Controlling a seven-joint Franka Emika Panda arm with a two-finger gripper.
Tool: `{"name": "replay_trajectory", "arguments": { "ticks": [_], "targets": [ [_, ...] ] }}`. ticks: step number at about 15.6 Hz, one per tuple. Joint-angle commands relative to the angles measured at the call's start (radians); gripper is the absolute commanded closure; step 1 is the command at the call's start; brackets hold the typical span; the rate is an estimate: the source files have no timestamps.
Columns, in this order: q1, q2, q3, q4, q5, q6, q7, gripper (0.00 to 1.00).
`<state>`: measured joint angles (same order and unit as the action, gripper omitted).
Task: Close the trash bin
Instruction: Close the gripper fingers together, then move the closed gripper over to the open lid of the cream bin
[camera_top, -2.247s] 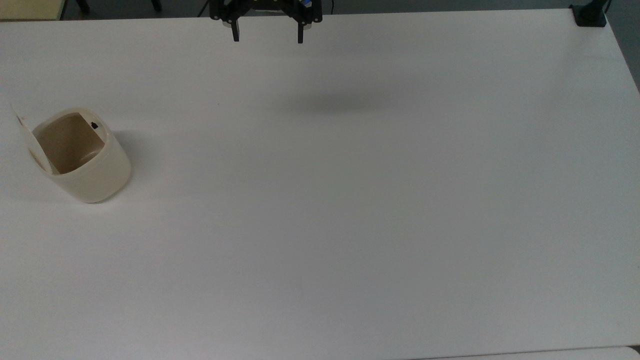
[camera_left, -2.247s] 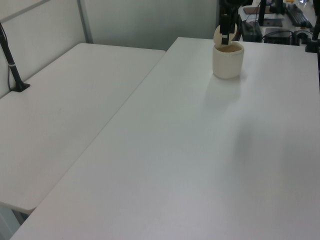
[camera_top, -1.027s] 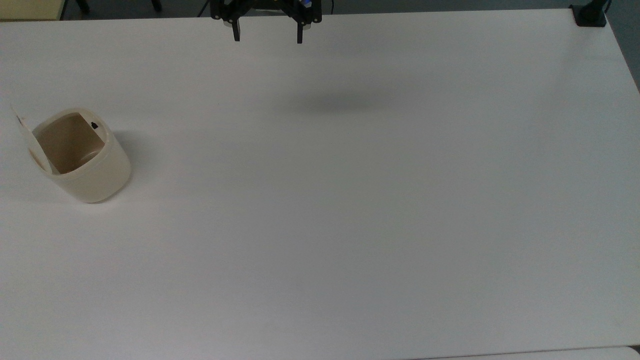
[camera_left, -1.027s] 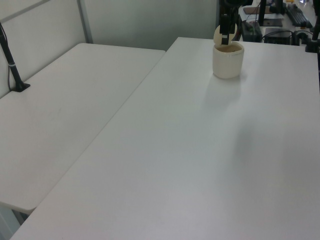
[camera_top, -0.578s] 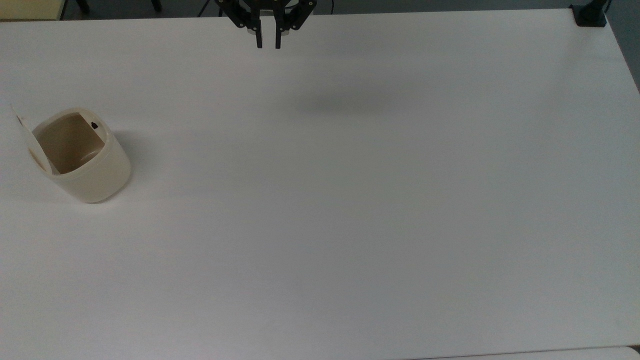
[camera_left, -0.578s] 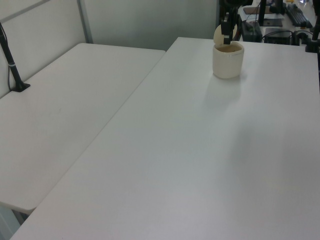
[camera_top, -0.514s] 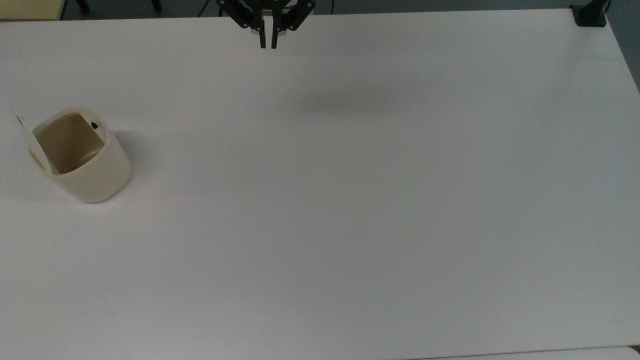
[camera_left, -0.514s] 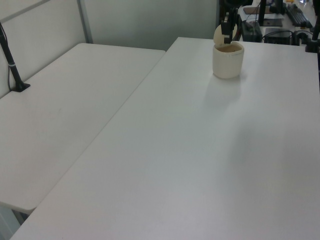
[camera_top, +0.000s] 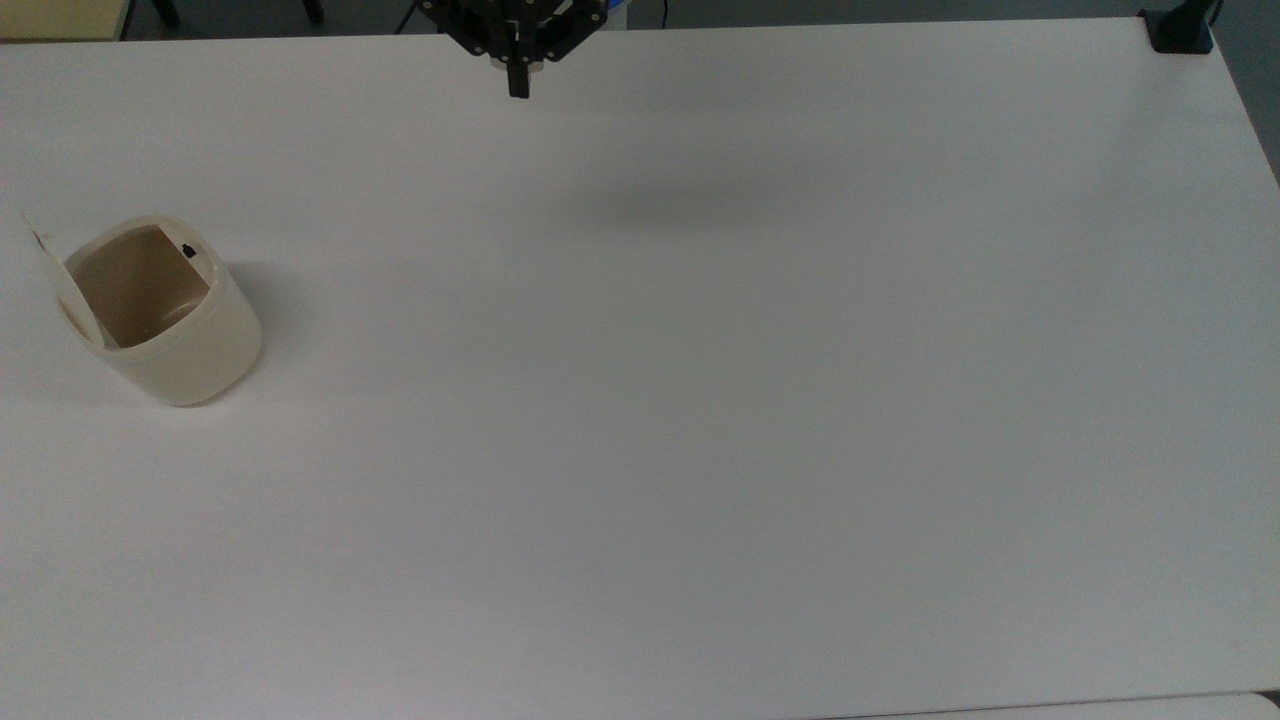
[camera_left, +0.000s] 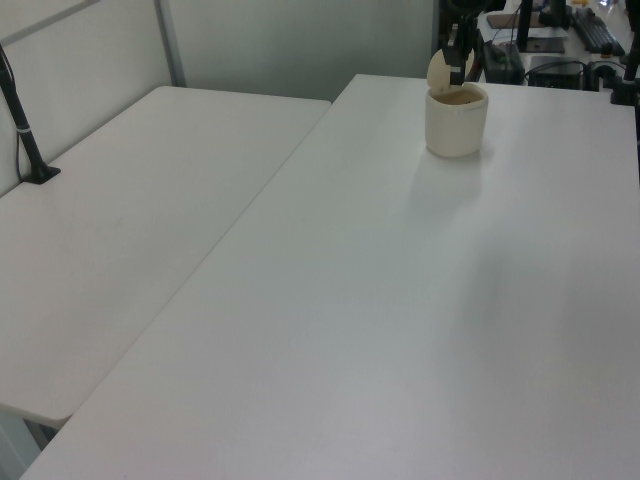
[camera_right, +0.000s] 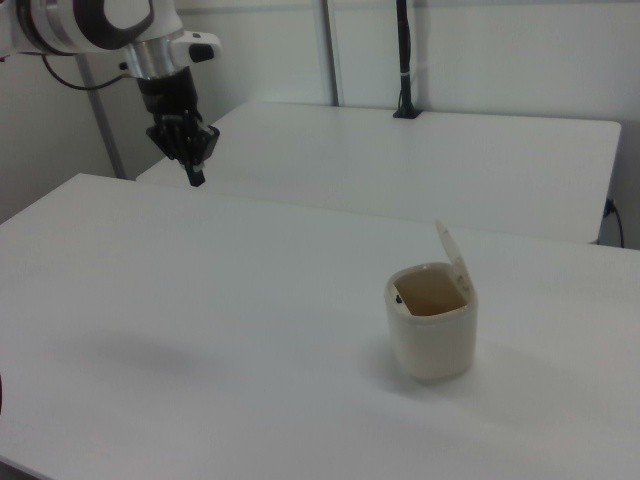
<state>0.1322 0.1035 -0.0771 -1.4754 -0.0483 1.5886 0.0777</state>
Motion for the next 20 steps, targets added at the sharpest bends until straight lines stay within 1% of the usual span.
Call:
{"name": "replay_trajectory", "arguments": {
  "ticks": [1,3,7,10,12,14,15,20],
  "targets": [
    [-0.092,0.002,-0.010,0.007,0.013,0.037,0.022,1.00],
    [-0.150,0.005,-0.010,0.015,0.010,0.069,0.054,1.00],
    [-0.272,0.010,-0.010,0.018,0.008,0.213,0.083,1.00],
    [-0.342,0.050,-0.012,0.020,0.005,0.325,0.083,1.00],
    [-0.385,0.079,-0.012,0.020,0.005,0.440,0.123,1.00],
    [-0.424,0.110,-0.012,0.020,0.001,0.562,0.203,1.00],
    [-0.437,0.122,-0.012,0.020,-0.001,0.605,0.220,1.00],
    [-0.499,0.183,-0.013,0.020,-0.004,0.715,0.229,1.00]
  ]
}}
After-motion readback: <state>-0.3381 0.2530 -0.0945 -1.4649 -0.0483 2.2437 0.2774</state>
